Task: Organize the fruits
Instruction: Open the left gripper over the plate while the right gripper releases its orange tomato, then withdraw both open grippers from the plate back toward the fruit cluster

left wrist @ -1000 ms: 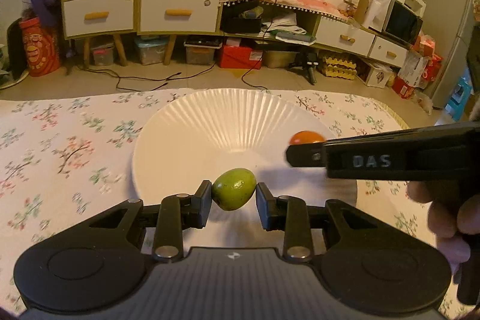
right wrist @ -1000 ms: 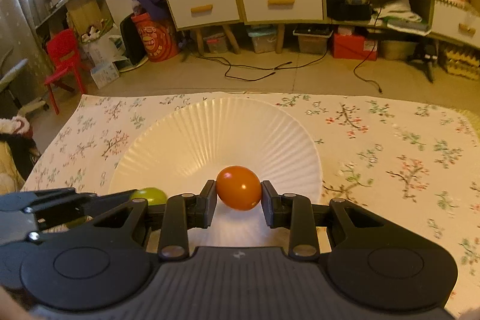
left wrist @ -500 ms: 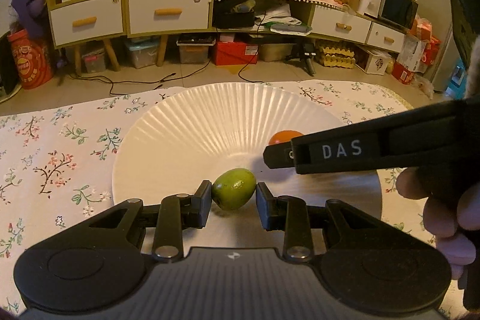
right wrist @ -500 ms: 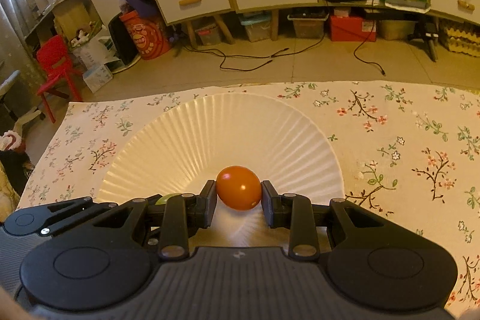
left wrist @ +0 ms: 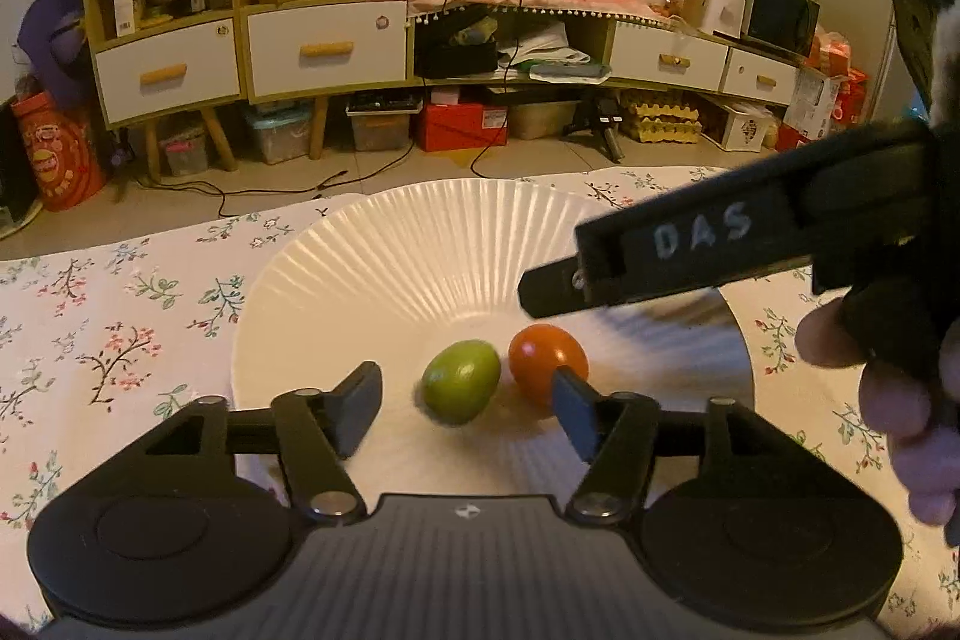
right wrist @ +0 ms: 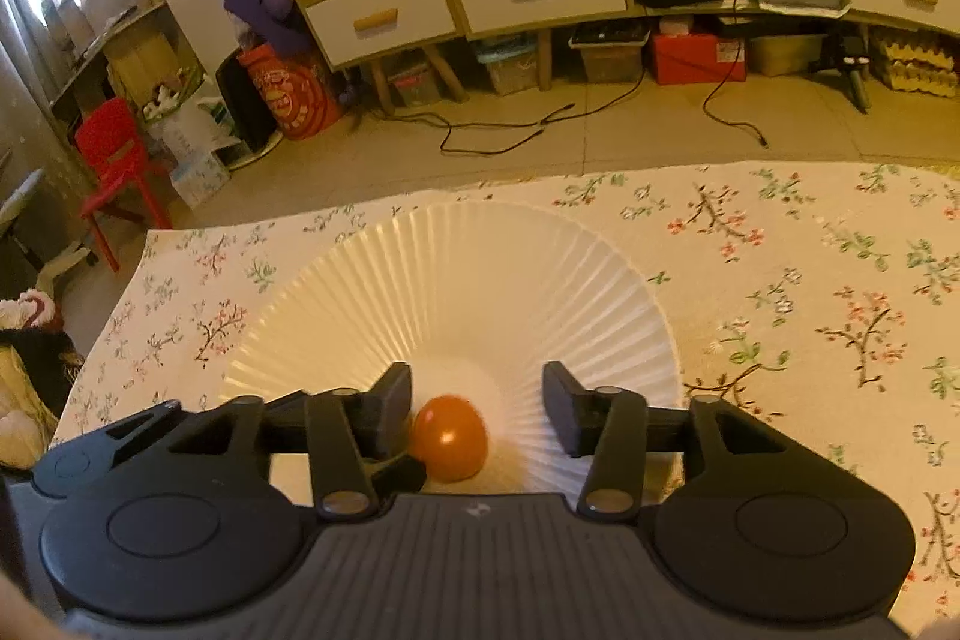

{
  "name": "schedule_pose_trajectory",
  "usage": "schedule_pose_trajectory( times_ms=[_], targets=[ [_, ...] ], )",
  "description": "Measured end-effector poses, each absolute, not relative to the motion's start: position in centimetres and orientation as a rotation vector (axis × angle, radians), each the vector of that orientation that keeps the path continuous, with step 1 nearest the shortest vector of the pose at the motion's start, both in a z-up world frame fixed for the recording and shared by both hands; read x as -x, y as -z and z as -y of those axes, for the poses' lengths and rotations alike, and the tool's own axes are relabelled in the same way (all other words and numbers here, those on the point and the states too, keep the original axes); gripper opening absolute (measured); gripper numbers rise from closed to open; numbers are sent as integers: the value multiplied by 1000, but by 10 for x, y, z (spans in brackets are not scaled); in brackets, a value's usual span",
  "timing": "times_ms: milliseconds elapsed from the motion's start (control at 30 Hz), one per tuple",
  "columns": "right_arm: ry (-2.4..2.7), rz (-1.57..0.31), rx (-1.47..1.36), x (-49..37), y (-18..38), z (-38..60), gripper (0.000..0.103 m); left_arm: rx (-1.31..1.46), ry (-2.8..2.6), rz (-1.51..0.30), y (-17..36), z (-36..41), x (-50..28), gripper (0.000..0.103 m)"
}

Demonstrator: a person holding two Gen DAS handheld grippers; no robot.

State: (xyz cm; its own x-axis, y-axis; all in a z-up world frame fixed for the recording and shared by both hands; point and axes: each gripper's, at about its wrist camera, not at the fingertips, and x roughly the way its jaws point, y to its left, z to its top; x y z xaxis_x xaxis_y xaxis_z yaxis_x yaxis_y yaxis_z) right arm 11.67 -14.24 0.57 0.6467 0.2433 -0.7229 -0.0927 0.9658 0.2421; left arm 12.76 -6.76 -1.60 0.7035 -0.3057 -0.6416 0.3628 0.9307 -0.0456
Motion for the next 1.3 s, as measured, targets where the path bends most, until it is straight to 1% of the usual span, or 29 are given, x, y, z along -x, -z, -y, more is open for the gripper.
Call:
schedule_pose_trajectory(
  times_ms=[33, 67, 100, 200, 500, 833, 1000, 1300],
  targets=[
    [-188, -845, -192, -115, -7, 143, 53, -87, 368, -697, 15, 67, -127, 67],
    [-184, -842, -194, -114, -9, 144, 58, -89, 363, -693, 13, 66, -124, 73],
    [-180, -839, -196, -112, -10, 145, 62, -90, 360, -687, 12, 66, -123, 76],
    [-174, -828, -201, -107, -14, 147, 70, -97, 350, -681, 9, 64, -116, 81],
    [-164, -819, -196, -87, -21, 150, 82, -139, 332, -709, 2, 55, -97, 91],
    [-177, -821, -146, -62, -19, 151, 89, -133, 306, -733, 0, 33, -74, 98],
    [-197, -823, -130, -48, -18, 152, 92, -148, 294, -747, 1, 26, -60, 98],
    [-218, -825, -61, -21, -11, 146, 94, -149, 272, -770, 5, 11, -40, 98]
  ],
)
